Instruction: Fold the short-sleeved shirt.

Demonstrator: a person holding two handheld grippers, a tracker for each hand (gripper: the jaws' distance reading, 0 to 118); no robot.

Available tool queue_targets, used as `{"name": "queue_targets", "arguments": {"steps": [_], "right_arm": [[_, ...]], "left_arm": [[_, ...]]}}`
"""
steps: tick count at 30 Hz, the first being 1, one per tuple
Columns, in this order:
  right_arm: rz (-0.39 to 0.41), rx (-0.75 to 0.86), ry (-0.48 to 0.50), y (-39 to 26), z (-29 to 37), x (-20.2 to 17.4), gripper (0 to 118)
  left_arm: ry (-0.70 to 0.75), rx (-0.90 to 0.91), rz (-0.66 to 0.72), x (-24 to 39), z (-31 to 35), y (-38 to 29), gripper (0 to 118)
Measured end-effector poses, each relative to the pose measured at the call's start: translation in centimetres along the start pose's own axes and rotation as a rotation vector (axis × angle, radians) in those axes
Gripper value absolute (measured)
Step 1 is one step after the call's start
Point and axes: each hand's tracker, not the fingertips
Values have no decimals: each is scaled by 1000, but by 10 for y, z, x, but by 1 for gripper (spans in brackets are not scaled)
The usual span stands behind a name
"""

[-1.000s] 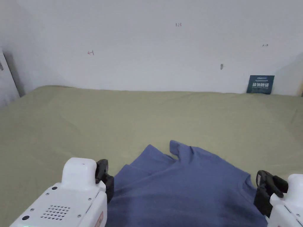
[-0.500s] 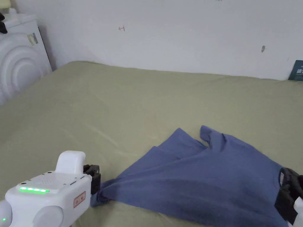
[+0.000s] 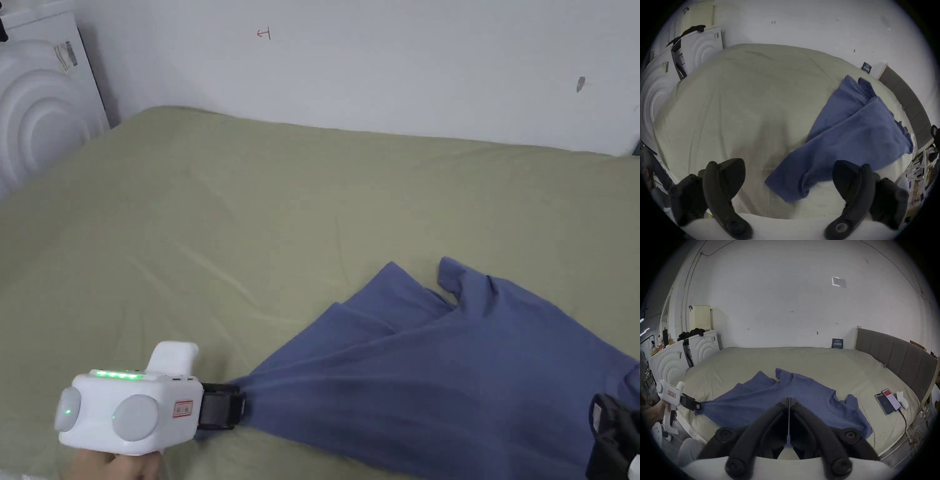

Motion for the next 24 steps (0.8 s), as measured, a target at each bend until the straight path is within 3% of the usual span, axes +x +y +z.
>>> {"name": "queue_targets", "arguments": {"steps": [2, 3, 4, 5, 7, 9, 12, 13, 23, 24], "right_arm": [[-8, -17, 1, -2, -2, 4, 4], [-13, -25, 3, -3, -3, 6, 4], [-18, -33, 2, -4, -5, 8, 4], [-20, -43, 1, -6, -7, 11, 4], [-24, -59, -2, -7, -12, 18, 4], [-26, -82, -3, -7, -21, 26, 4], [-4, -113, -1, -2, -43, 40, 4], [12, -125, -2, 0, -54, 46, 4], [97, -338, 57, 51, -251, 116, 5], [104, -358, 71, 55, -269, 120, 11]], "left_arm": [[7, -17, -8, 20, 6, -2, 66], [-9, -22, 0, 22, 8, -3, 62], [-4, -16, -1, 26, 14, -4, 42], [-12, -9, -15, 26, 18, -4, 1], [-85, 27, 30, 32, 27, -4, 2], [-48, -7, -49, 20, 3, -4, 2], [-48, 0, -27, 9, -6, -2, 2], [6, 41, -53, 45, 22, -7, 2], [-17, 5, -1, 52, 23, 4, 2], [-17, 3, 2, 53, 24, 5, 2]]}}
